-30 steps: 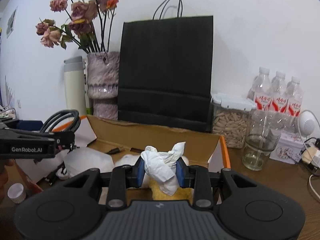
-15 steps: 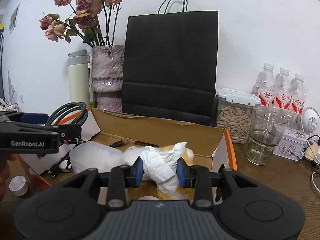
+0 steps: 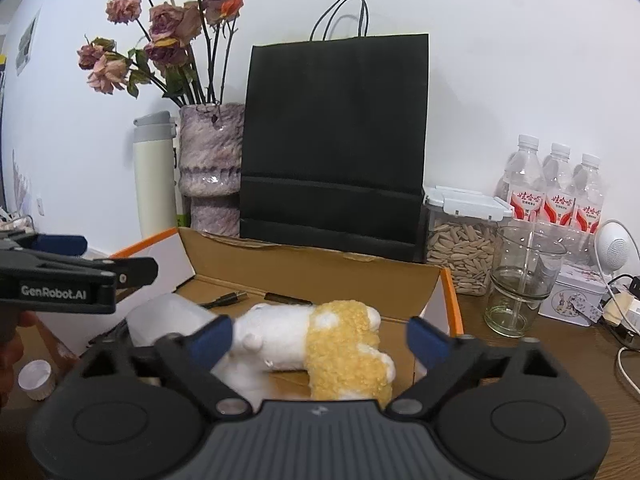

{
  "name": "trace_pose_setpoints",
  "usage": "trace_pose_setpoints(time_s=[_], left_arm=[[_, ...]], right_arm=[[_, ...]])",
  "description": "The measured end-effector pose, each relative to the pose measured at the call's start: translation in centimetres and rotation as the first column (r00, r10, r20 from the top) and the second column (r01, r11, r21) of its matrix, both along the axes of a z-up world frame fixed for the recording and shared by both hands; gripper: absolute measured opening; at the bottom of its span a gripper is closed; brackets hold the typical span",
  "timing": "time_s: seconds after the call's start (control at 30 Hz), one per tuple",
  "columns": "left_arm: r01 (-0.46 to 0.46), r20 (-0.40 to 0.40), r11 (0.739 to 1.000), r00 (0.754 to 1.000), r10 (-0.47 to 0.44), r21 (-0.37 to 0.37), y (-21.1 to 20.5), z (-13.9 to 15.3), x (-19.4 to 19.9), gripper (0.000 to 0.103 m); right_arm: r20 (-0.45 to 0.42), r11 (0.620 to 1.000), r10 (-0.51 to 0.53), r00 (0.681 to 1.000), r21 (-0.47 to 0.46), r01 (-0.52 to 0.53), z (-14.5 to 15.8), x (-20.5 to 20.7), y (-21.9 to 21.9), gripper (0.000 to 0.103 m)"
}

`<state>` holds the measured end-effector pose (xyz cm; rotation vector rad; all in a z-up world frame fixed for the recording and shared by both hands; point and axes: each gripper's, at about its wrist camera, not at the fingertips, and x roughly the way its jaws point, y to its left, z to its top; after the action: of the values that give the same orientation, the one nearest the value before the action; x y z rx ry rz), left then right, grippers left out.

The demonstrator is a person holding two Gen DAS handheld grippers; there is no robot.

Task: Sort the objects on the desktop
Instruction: 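Lower both items into the box and open both tools to release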

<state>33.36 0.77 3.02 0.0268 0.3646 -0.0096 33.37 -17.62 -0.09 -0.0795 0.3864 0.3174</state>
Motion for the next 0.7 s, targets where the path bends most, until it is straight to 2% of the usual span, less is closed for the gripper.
trace_pose_setpoints(time_s=[0.13, 0.7], left_arm=[[-0.005, -0.010, 1.000, 1.000, 0.005, -0.017, 0.1, 0.0, 0.0, 0.103], [-0.033, 0.003, 0.996, 0.999, 0.034, -0.079, 0.7, 0.2, -2.1, 0.103]], right_arm=[[0.004, 1.000, -0.008, 1.000, -0.005, 0.008, 0.1, -0.1, 0.0, 0.102], [0.037, 1.000, -0.013, 0.999, 0.001, 0.013, 0.9, -1.8, -0.2, 0.103]])
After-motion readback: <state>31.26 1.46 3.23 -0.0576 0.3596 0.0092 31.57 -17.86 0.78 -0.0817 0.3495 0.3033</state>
